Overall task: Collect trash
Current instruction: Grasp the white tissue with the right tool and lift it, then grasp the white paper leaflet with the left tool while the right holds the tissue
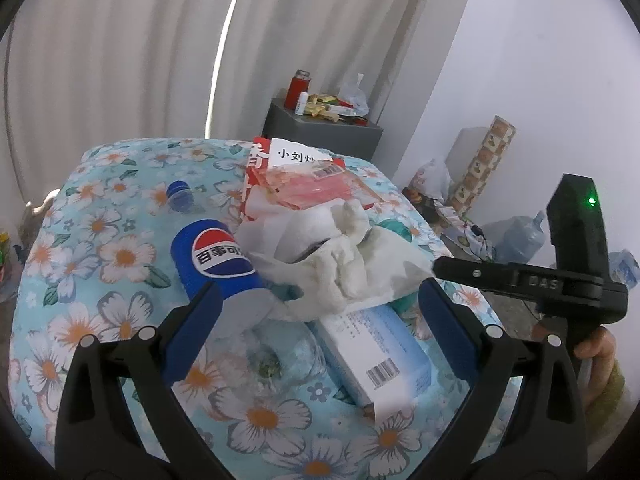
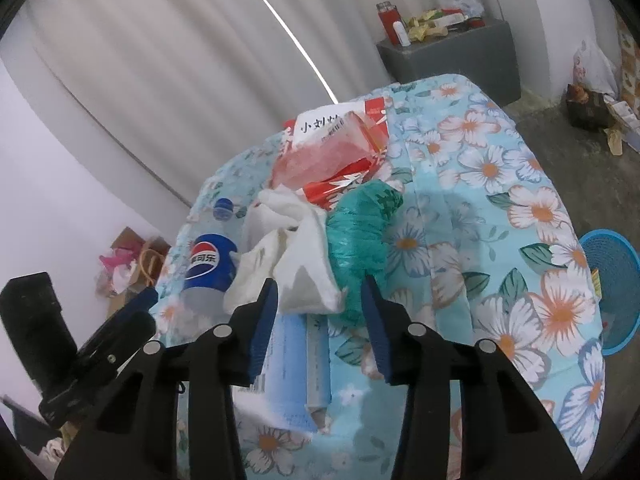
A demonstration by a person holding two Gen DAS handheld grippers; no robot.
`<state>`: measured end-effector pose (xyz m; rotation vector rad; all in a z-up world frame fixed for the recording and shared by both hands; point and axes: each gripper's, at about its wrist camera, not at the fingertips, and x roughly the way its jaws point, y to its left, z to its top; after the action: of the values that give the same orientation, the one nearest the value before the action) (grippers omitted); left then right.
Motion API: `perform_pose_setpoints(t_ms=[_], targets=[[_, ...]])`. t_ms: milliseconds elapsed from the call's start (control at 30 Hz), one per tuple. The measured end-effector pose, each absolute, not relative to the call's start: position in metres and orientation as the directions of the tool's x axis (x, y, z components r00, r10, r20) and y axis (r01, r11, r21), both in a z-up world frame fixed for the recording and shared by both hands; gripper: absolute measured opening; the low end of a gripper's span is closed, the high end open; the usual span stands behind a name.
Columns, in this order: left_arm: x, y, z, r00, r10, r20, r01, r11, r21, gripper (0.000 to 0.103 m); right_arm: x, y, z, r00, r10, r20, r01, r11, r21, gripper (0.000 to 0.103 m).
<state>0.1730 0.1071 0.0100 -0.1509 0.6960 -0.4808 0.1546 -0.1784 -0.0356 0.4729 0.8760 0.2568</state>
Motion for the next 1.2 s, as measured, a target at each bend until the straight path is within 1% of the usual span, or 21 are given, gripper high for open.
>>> perform_pose_setpoints(t_ms=[67, 100, 133, 233, 300, 467, 600, 800, 933, 1067, 1167, 1200], targets=[[0.175, 0.105, 0.009, 0.659, -0.480, -0.579, 0.380, 0.877, -0.294, 0.094, 0.160, -0.176, -0.039, 0.606, 0.407, -0.683, -0.023, 0.868, 0.496, 0.037], [0.176, 0.105, 0.009, 0.657, -0.483, -0.579, 0.382, 0.875, -0.297, 0.094, 0.161, -0.174, -0.041, 0.599, 0.410, -0.688, -0.023, 0.868, 0.496, 0.032], [0.176, 0.104, 0.009, 0.656, -0.485, -0.579, 0.383, 0.874, -0.298, 0.094, 0.164, -0.173, -0.043, 0.590, 0.414, -0.693, -0.024, 0.867, 0.497, 0.024], [0.176, 0.101, 0.009, 0.653, -0.487, -0.580, 0.390, 0.873, -0.293, 0.094, 0.163, -0.169, -0.042, 0.583, 0.430, -0.689, -0.035, 0.860, 0.508, 0.012], [0.174, 0.099, 0.010, 0.653, -0.487, -0.580, 0.395, 0.873, -0.288, 0.094, 0.160, -0.169, -0.037, 0.589, 0.448, -0.672, -0.056, 0.853, 0.519, 0.008], [0.172, 0.099, 0.012, 0.654, -0.485, -0.580, 0.396, 0.873, -0.284, 0.094, 0.153, -0.166, -0.017, 0.614, 0.503, -0.608, -0.122, 0.822, 0.556, 0.006], [0.167, 0.099, 0.017, 0.665, -0.479, -0.573, 0.396, 0.877, -0.273, 0.094, 0.145, -0.168, 0.005, 0.643, 0.553, -0.529, -0.187, 0.784, 0.592, 0.006], [0.167, 0.101, 0.022, 0.678, -0.467, -0.567, 0.392, 0.883, -0.258, 0.094, 0.123, -0.184, 0.038, 0.701, 0.559, -0.442, -0.239, 0.769, 0.593, 0.006], [0.173, 0.098, 0.029, 0.697, -0.454, -0.556, 0.394, 0.889, -0.233, 0.094, 0.106, -0.203, 0.050, 0.735, 0.536, -0.415, -0.229, 0.772, 0.593, 0.006], [0.184, 0.089, 0.037, 0.705, -0.447, -0.551, 0.411, 0.890, -0.196, 0.094, 0.090, -0.230, 0.052, 0.770, 0.492, -0.405, -0.181, 0.779, 0.601, 0.006], [0.193, 0.079, 0.040, 0.706, -0.446, -0.551, 0.427, 0.888, -0.171, 0.091, 0.080, -0.250, 0.044, 0.786, 0.464, -0.409, -0.131, 0.771, 0.623, 0.006], [0.198, 0.072, 0.041, 0.701, -0.444, -0.558, 0.436, 0.886, -0.158, 0.088, 0.078, -0.257, 0.038, 0.788, 0.454, -0.416, -0.108, 0.767, 0.633, 0.006]])
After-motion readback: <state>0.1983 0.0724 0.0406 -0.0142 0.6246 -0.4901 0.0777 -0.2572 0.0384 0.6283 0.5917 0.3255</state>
